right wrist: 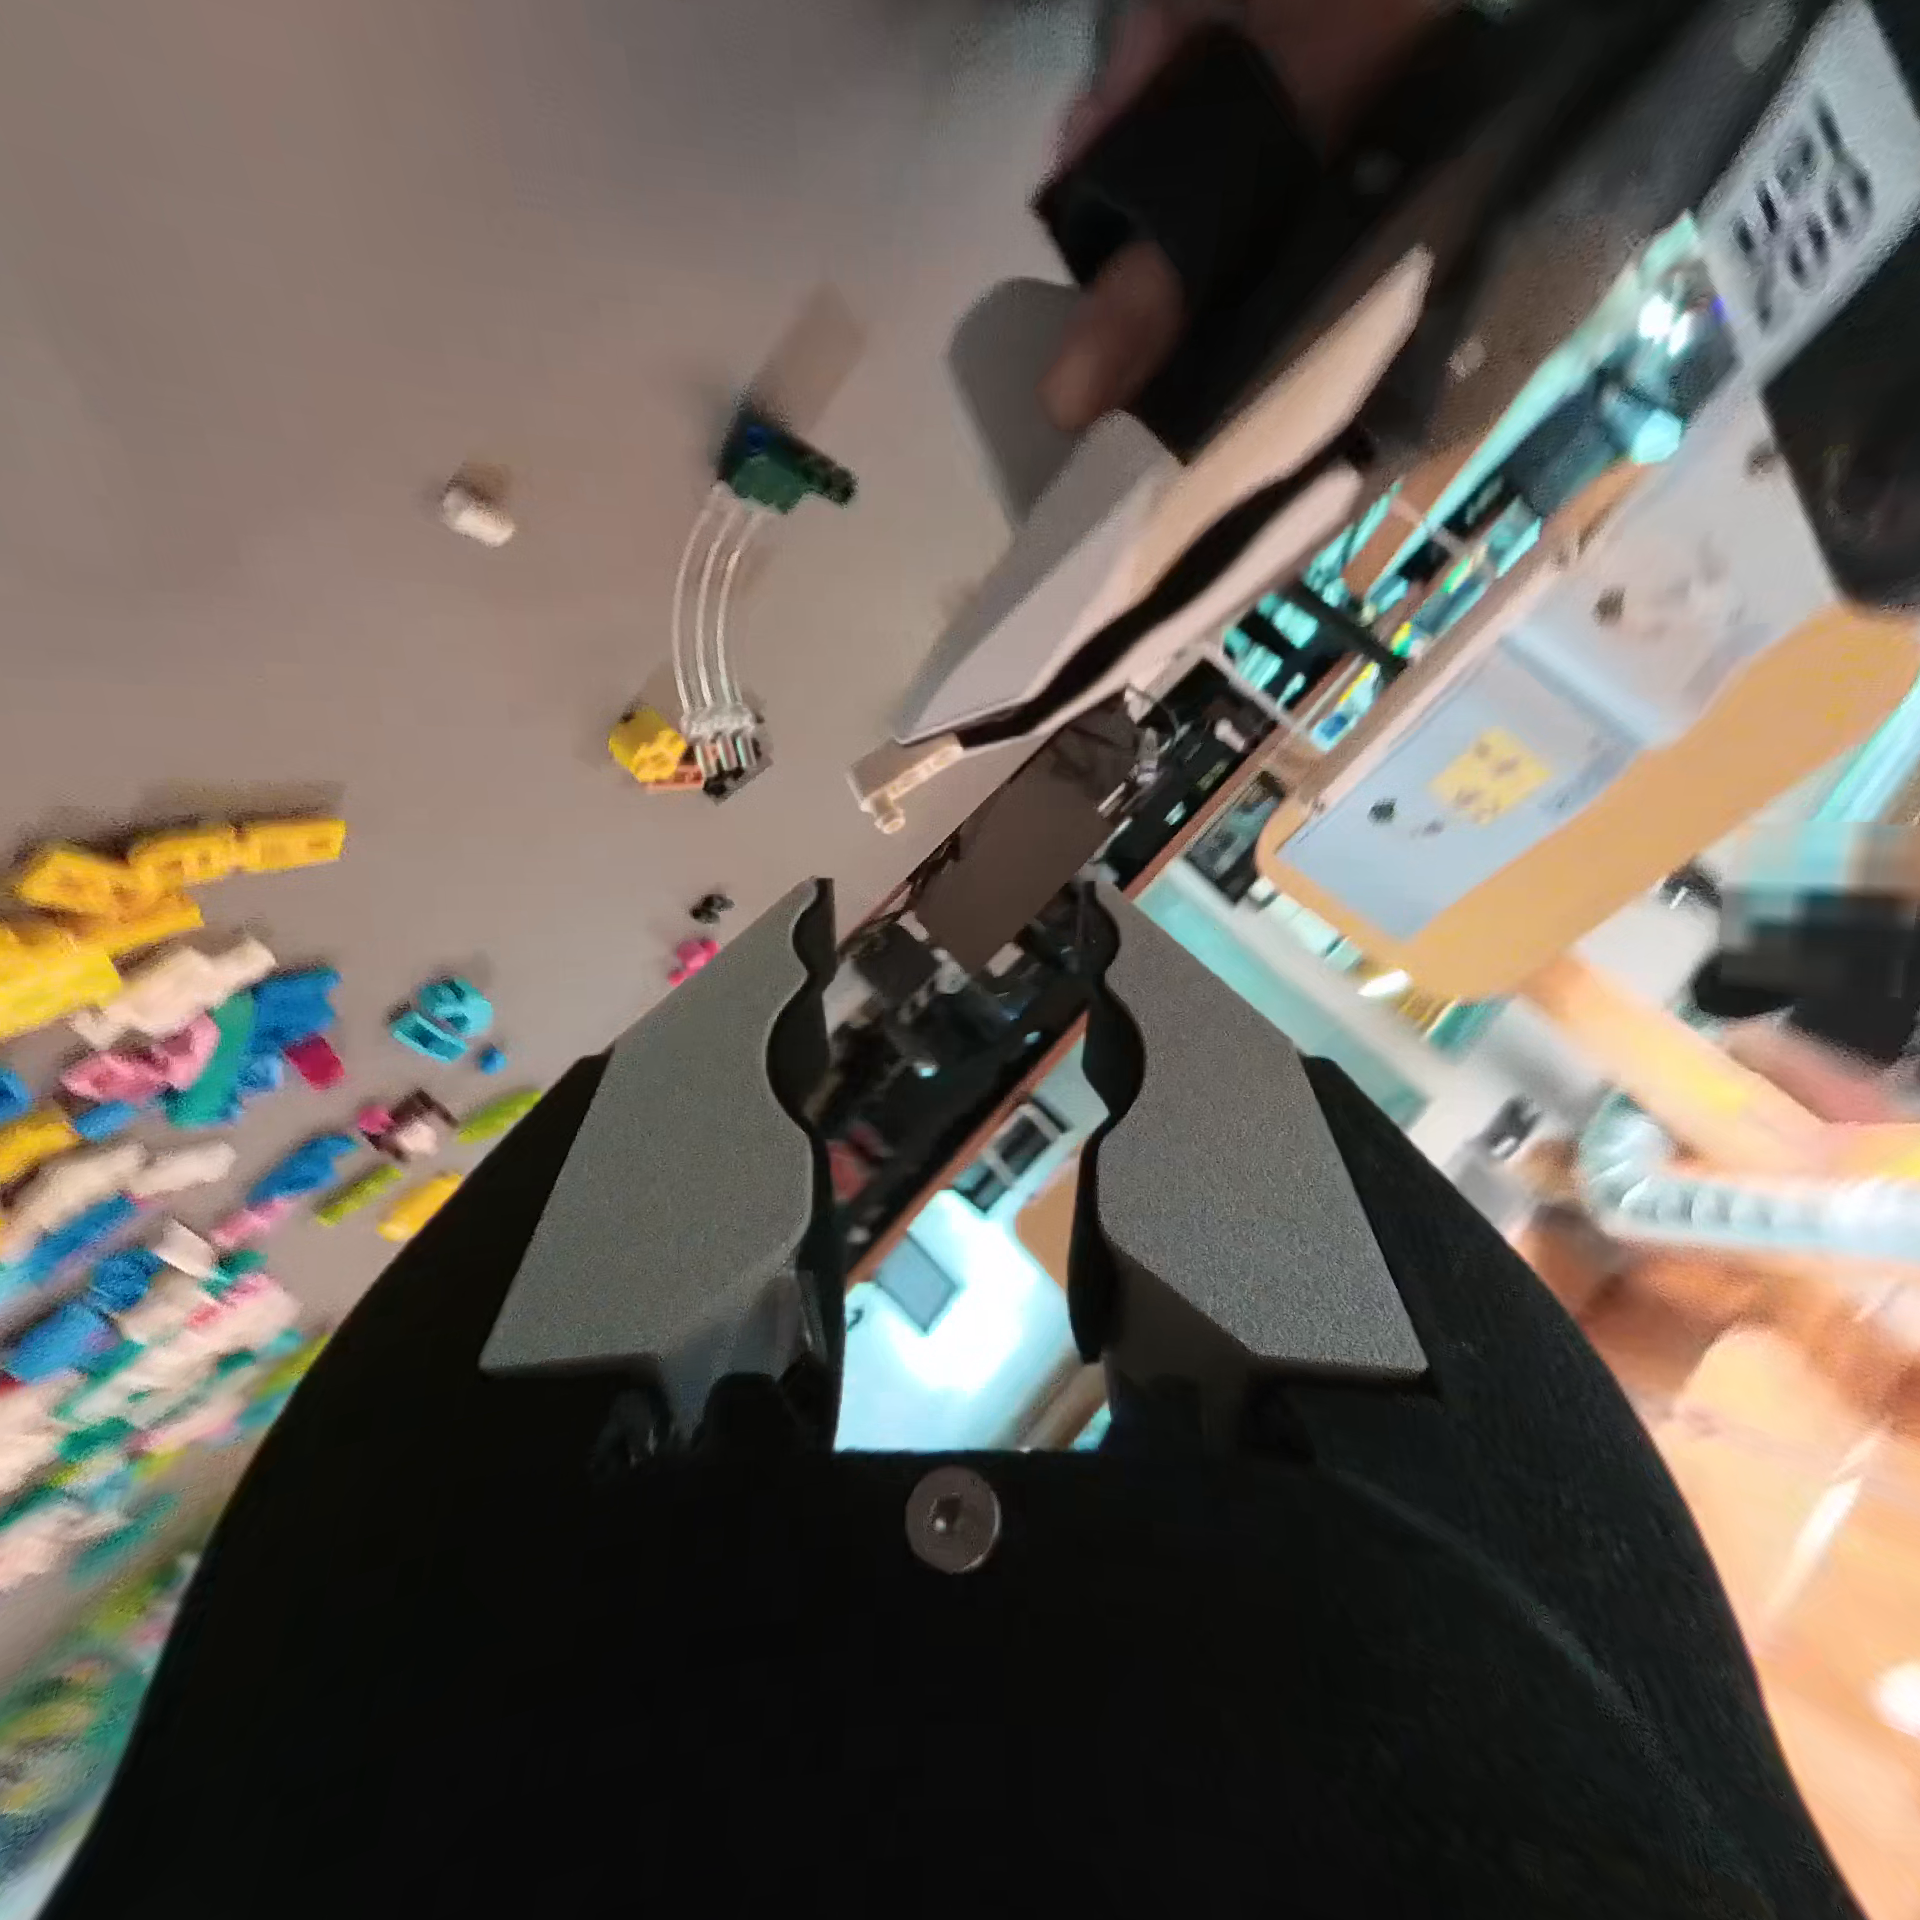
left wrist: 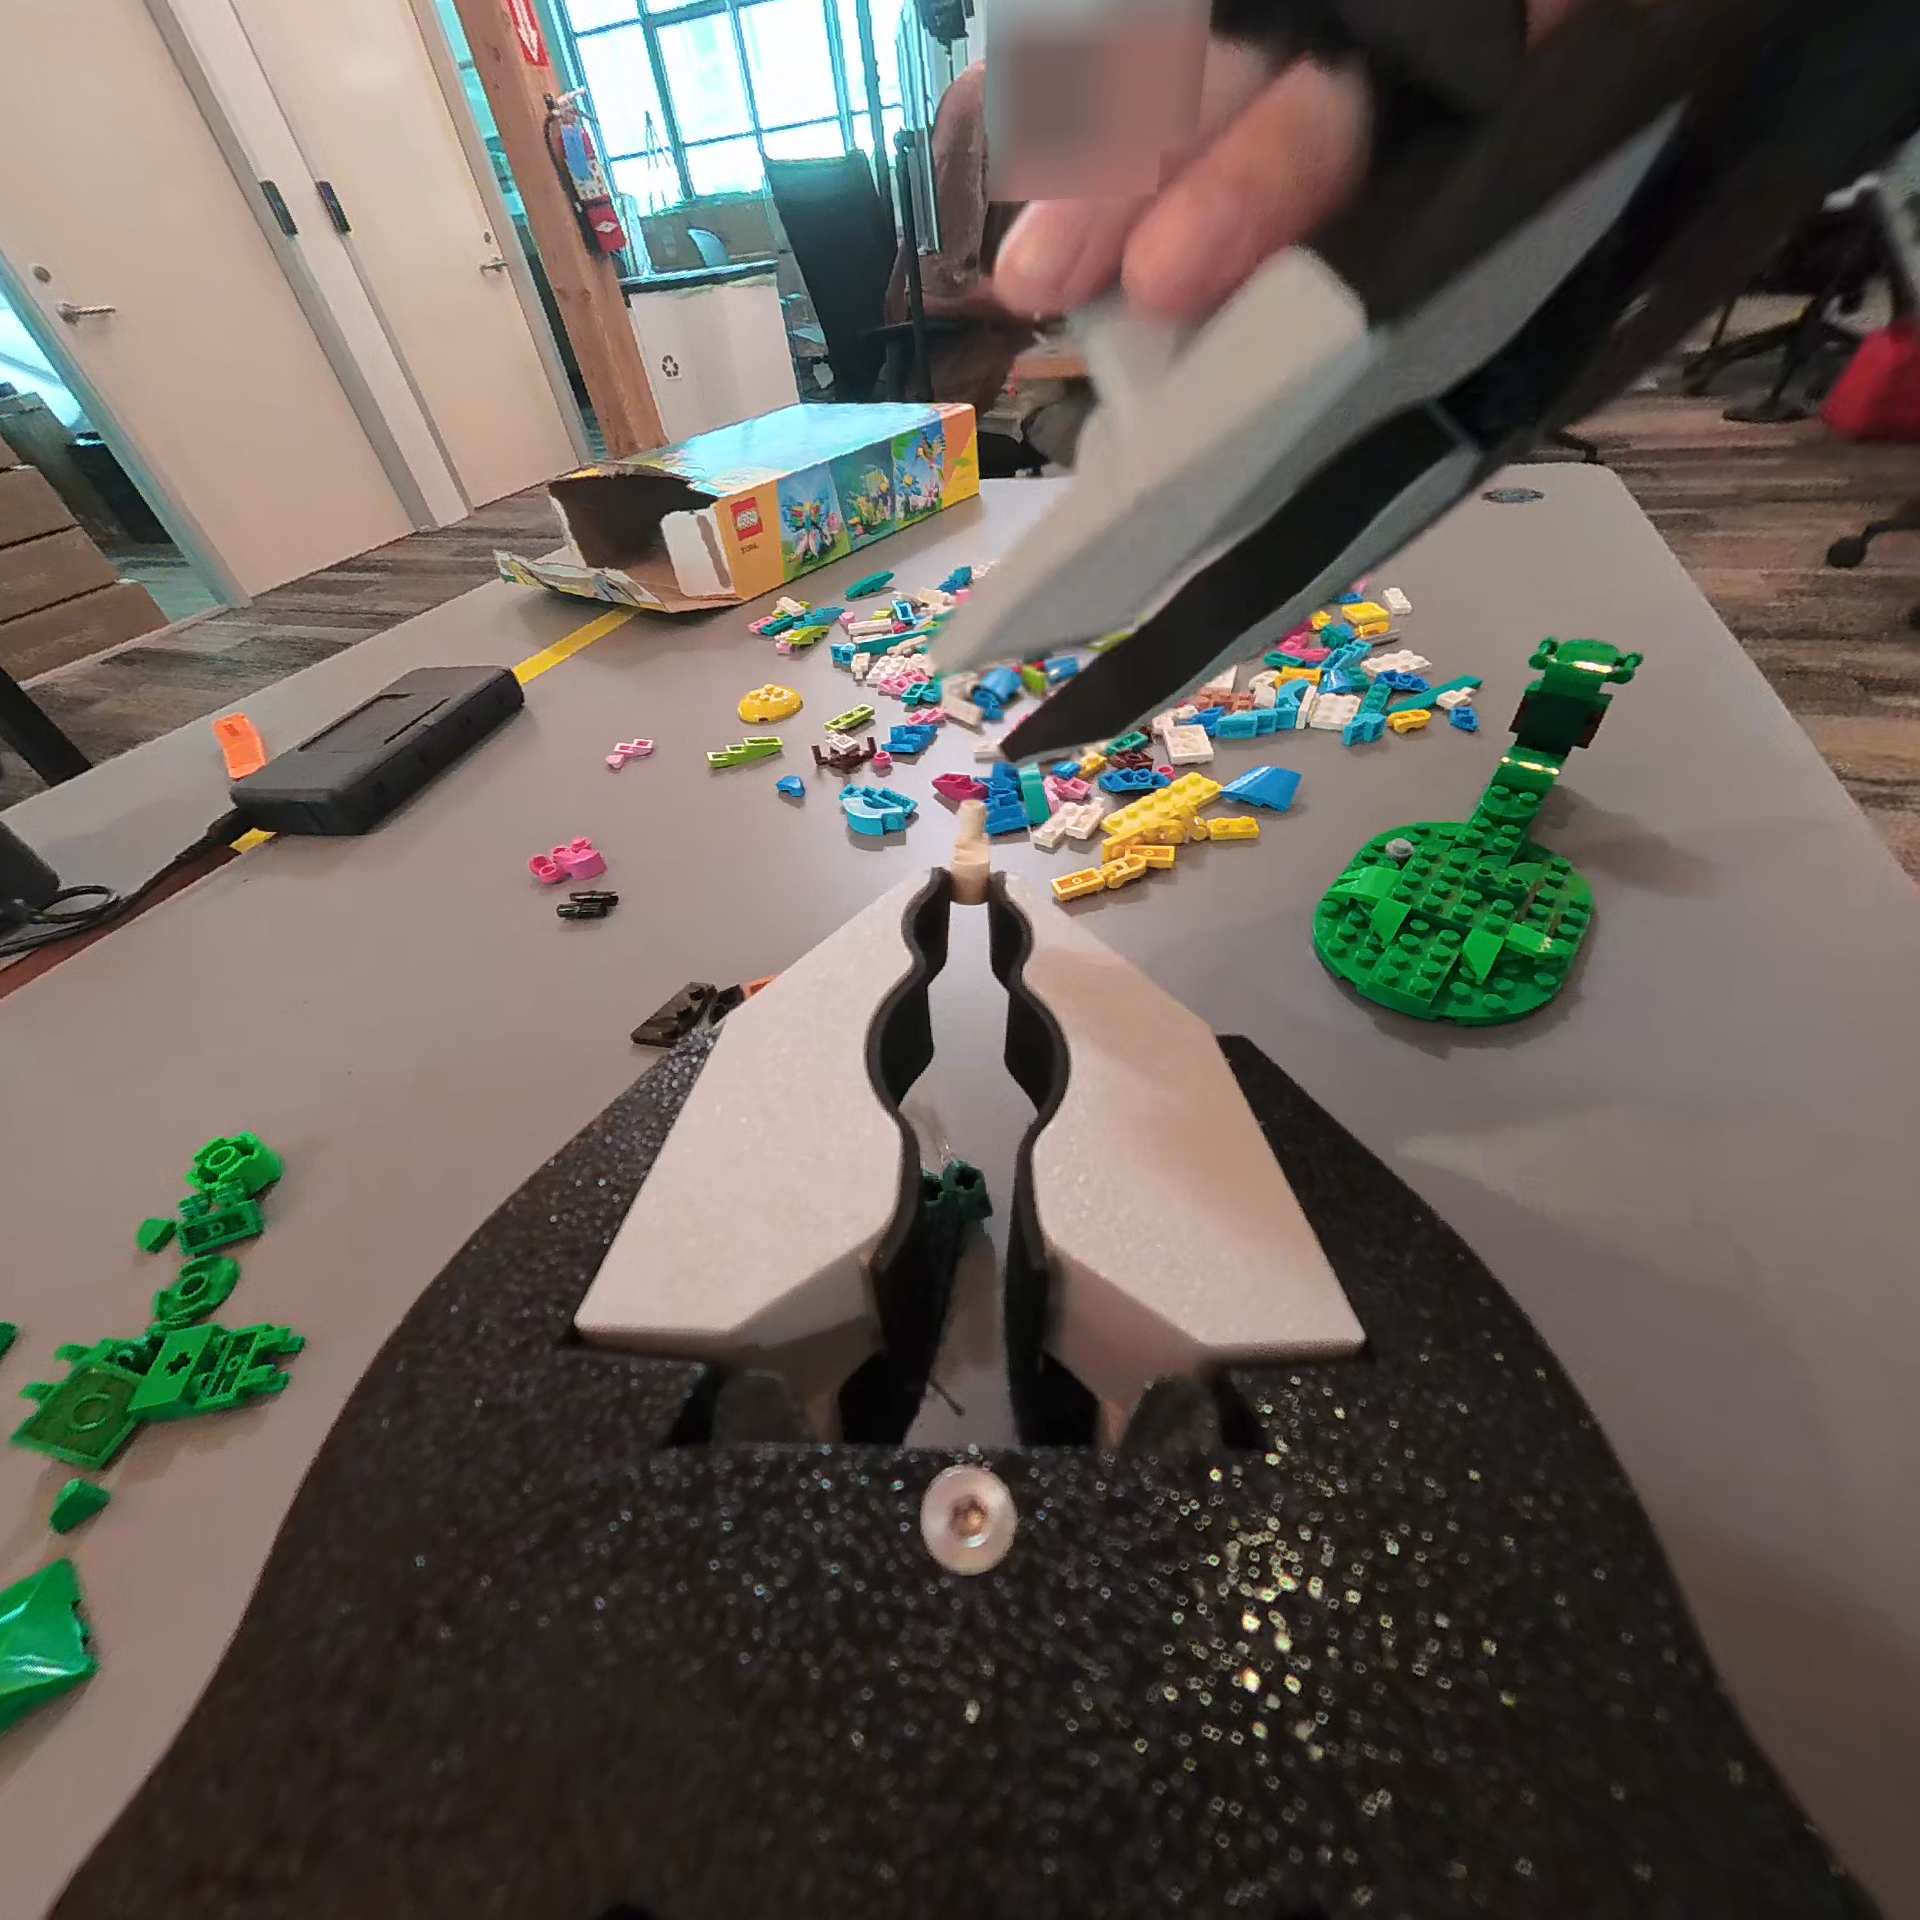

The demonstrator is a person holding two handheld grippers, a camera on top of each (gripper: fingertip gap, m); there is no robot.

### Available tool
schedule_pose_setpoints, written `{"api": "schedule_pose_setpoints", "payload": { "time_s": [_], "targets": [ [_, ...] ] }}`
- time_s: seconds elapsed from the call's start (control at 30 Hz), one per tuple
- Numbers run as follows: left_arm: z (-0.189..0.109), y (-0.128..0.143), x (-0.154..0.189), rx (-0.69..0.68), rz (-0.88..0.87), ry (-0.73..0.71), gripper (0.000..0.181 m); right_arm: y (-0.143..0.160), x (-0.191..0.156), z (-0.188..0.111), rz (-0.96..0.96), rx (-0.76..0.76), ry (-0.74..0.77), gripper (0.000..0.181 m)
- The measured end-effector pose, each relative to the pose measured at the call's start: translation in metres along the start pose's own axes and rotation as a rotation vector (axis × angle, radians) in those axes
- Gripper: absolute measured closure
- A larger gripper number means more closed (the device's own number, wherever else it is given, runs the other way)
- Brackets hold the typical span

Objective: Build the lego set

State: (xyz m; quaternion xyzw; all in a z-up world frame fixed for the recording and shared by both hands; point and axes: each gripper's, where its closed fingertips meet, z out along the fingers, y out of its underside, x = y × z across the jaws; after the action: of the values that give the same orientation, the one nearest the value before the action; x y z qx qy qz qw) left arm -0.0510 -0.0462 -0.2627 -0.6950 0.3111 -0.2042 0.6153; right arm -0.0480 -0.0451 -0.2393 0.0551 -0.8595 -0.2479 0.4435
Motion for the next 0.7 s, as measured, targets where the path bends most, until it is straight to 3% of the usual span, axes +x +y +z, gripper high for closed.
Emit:
{"api": "schedule_pose_setpoints", "payload": {
  "time_s": [0.13,0.23,0.4,0.7],
  "targets": [
    [-0.003,-0.006,-0.002,0.047,-0.077,0.013,0.176,-0.007,0.003,-0.002,0.375,0.008,-0.002,0.131],
    [-0.004,-0.012,0.0,0.094,-0.164,0.054,0.176,-0.014,0.006,-0.003,0.527,0.019,0.042,0.131],
    [-0.007,-0.021,0.006,0.164,-0.289,0.141,0.176,-0.009,0.009,-0.001,0.622,-0.034,0.151,0.136],
    [-0.01,-0.027,0.012,0.205,-0.396,0.255,0.177,-0.011,0.006,0.001,0.629,-0.029,0.168,0.152]
  ]
}}
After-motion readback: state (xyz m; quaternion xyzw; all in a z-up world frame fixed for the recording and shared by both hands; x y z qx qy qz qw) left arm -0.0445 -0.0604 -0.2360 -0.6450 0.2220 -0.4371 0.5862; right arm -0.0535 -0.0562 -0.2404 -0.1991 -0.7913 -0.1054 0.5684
